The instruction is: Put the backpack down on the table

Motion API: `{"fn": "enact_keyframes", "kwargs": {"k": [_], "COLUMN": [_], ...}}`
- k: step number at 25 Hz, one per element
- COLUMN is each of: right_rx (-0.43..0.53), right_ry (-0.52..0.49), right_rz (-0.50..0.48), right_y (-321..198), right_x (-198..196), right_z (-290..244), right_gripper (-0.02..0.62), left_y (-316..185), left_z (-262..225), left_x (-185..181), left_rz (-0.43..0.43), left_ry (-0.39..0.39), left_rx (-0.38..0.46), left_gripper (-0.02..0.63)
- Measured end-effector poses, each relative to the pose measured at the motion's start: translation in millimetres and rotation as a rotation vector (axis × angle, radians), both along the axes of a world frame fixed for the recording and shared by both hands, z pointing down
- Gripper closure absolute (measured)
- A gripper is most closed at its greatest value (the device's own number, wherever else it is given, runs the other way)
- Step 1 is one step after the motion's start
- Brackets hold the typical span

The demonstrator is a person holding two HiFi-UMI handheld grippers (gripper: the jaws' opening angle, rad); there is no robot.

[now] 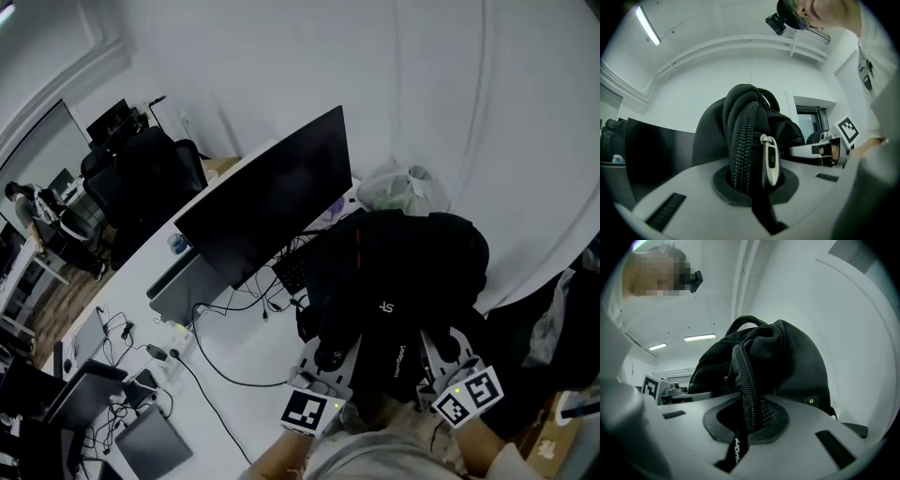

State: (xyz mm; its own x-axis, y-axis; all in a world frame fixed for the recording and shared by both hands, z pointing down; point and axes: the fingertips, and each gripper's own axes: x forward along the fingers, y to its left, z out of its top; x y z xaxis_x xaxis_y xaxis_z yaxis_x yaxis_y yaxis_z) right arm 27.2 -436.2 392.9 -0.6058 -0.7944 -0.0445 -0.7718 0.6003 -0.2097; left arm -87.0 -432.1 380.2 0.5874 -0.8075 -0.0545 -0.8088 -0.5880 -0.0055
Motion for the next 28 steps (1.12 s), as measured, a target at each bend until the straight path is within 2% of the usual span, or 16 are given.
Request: {"fn": "enact_keyframes", "kwargs": {"k": [12, 20, 28], "right_rx": [0.045, 0.065, 0.094], "right_ry": [0.058, 0.082, 0.094], "right_rz": [0.071, 0.084, 0.08], "right_y": [-94.8, -163.2, -219.8], "right_x": [-4.6, 10.3, 18.3], "right_z": [-8.9, -12.5, -6.2], "right_gripper": [0.575, 0.575, 0.575], "left_y": [-99.8, -161.5, -213.6], "left_z": [-4.5, -7.0, 2.3], "left_x": [-2.6, 15.8, 24.9], "left_rz": [0.045, 0.007, -0.03], "left_ry": [-0.03, -0.118, -0.145], "left_rx": [0.067, 0.141, 0.182], "left_gripper": [0.592, 0.592, 0.592]}}
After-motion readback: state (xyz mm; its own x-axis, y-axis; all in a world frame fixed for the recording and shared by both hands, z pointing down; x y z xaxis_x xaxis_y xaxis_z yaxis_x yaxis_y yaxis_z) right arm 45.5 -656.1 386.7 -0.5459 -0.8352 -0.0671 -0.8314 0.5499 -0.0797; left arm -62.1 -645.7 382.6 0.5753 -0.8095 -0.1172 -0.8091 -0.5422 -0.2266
